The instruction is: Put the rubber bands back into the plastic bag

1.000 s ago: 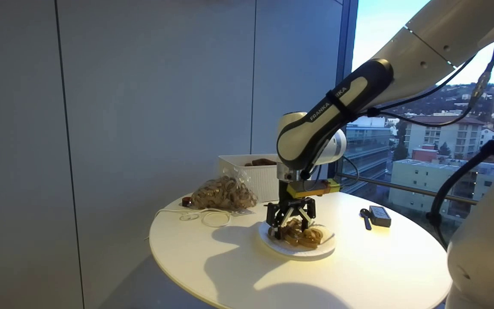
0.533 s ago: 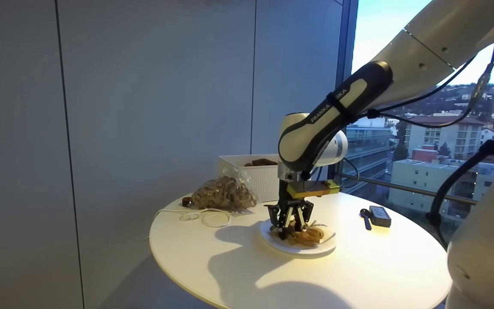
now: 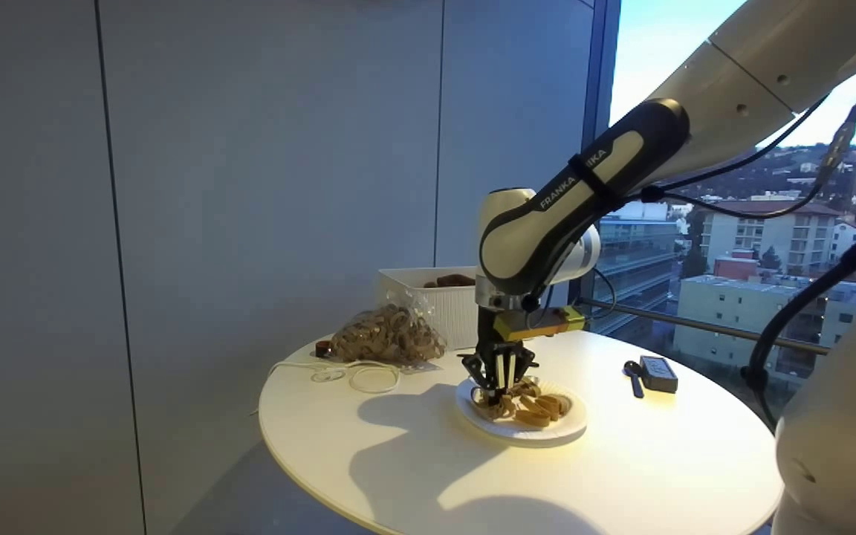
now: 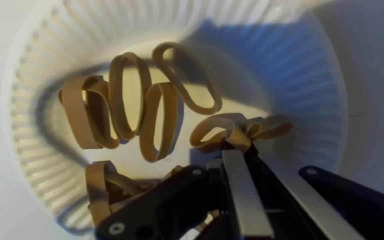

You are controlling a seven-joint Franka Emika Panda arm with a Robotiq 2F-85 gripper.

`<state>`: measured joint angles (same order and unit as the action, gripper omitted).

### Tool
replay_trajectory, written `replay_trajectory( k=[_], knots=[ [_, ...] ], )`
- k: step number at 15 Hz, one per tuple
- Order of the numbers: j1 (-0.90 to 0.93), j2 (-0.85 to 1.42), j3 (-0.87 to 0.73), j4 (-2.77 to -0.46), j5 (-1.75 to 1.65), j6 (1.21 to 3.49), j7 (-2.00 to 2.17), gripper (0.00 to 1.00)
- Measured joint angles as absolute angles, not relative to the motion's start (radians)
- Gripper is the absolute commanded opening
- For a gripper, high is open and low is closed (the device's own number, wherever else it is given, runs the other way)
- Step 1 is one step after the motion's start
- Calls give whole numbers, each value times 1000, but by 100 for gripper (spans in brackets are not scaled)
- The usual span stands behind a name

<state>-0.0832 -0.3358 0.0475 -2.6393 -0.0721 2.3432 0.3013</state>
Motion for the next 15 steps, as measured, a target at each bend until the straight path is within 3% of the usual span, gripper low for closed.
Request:
replay_trajectory(
  k=[9, 15],
  knots=[
    [-114, -484, 174, -2626, -354, 2340, 461, 6],
    [-190, -440, 215, -2535, -557, 2414, 546, 6]
  ],
)
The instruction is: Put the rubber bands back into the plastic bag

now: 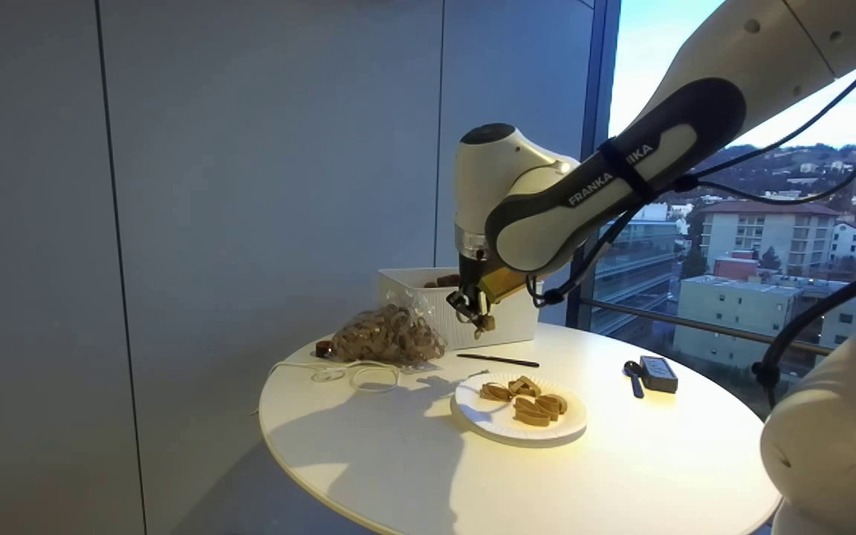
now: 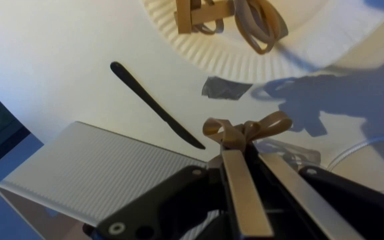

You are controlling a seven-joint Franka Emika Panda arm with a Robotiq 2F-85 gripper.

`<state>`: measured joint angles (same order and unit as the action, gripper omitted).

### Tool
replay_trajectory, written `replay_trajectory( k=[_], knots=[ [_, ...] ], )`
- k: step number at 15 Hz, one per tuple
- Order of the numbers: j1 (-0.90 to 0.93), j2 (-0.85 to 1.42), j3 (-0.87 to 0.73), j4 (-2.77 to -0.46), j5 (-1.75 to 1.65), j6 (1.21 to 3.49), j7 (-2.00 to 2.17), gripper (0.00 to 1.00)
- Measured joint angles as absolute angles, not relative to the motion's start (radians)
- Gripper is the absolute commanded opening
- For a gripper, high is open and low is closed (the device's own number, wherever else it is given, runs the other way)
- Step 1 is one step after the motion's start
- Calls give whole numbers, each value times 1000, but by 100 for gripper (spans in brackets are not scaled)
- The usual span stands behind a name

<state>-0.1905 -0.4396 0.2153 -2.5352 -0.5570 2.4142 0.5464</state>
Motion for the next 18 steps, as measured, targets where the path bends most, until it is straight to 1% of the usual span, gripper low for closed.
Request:
replay_trajectory(
  k=[6, 12, 14, 17, 18],
  knots=[
    [-201, -265, 211, -2411, -640, 2542, 573, 6],
    [-189, -71, 153, -2255, -864, 2557, 670, 6],
    [-160, -24, 119, -2215, -867, 2583, 667, 6],
    [-123, 40, 94, -2197, -737, 2702, 589, 6],
    [-122, 60, 101, -2197, -681, 2738, 547, 34]
  ],
)
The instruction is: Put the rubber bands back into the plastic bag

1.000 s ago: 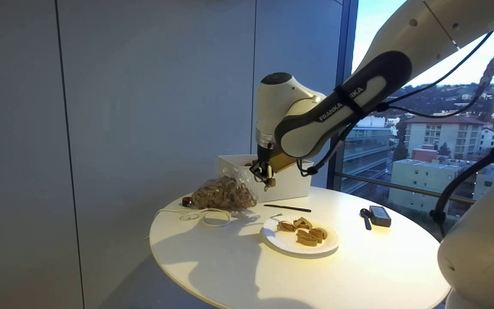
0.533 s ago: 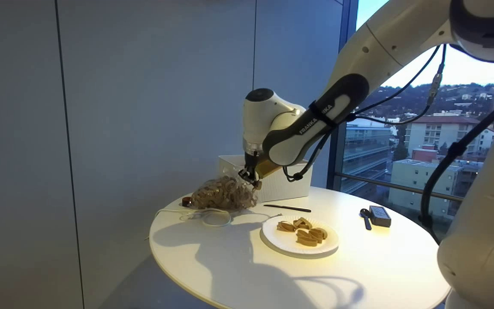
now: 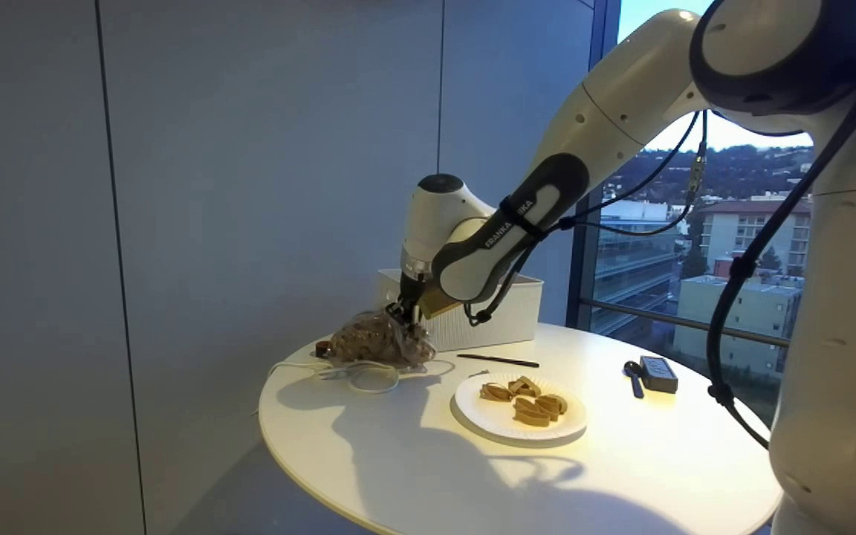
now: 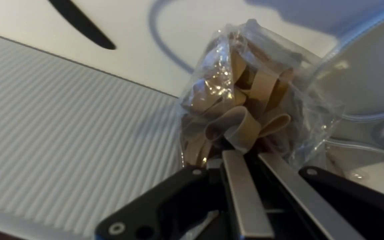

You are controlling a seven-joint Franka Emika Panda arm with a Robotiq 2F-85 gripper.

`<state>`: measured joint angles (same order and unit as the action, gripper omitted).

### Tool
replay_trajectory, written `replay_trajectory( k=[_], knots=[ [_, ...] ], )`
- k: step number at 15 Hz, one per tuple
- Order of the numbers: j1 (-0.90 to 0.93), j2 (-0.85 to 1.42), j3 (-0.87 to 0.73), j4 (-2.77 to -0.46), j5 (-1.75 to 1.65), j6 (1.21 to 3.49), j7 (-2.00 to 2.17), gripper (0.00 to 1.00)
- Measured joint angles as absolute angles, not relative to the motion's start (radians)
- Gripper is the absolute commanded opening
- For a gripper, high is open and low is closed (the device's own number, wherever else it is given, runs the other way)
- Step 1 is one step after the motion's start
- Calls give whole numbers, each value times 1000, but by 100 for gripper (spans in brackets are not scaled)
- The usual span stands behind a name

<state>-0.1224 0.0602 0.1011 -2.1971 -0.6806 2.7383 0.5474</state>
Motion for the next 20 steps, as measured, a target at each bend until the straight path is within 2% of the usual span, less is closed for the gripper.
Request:
replay_trajectory(
  k=[1, 3, 7, 10, 11, 20],
  knots=[
    [-122, 78, 109, -2197, -630, 2762, 507, 35],
    [-122, 107, 127, -2196, -538, 2787, 428, 45],
    [-122, 115, 148, -2194, -466, 2789, 337, 77],
    [-120, 89, 148, -2196, -514, 2786, 336, 96],
    [-117, 73, 150, -2198, -523, 2778, 336, 100],
    [6, -161, 145, -2303, -334, 2433, 347, 100]
  ],
)
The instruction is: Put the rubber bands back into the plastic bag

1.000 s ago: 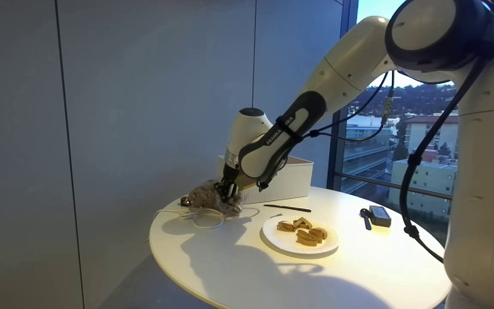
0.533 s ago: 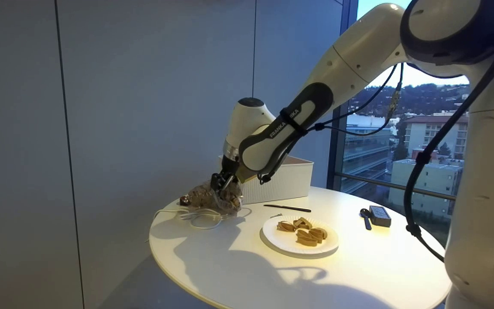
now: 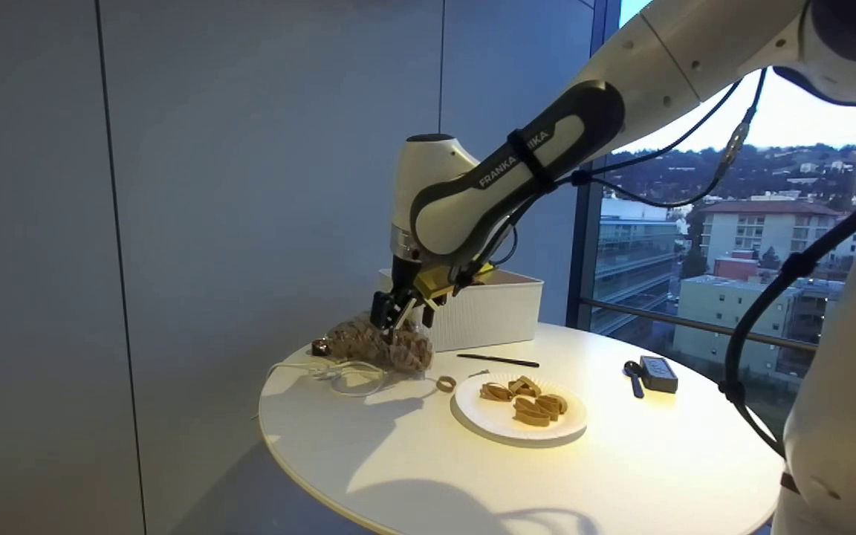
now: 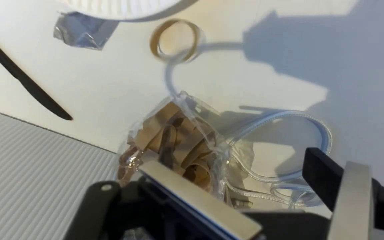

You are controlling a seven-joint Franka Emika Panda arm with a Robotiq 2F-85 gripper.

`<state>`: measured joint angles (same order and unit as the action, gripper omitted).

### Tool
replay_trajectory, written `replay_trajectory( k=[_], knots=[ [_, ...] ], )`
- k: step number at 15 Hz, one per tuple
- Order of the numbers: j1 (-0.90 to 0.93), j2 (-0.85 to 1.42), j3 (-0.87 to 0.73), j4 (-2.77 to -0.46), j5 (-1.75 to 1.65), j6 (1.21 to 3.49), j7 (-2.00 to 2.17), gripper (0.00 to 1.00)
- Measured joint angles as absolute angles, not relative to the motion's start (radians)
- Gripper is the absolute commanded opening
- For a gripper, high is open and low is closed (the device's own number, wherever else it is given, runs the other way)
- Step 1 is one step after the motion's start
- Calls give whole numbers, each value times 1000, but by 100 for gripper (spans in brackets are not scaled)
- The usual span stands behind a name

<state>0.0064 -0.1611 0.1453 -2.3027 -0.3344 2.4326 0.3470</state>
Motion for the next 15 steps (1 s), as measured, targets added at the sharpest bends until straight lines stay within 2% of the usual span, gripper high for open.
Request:
replay_trajectory(
  k=[7, 11, 15],
  knots=[
    [13, -363, 173, -2390, -293, 2140, 476, 100],
    [-16, -386, 129, -2489, -249, 2176, 530, 100],
    [-101, -383, 74, -2611, -250, 2316, 582, 100]
  ],
)
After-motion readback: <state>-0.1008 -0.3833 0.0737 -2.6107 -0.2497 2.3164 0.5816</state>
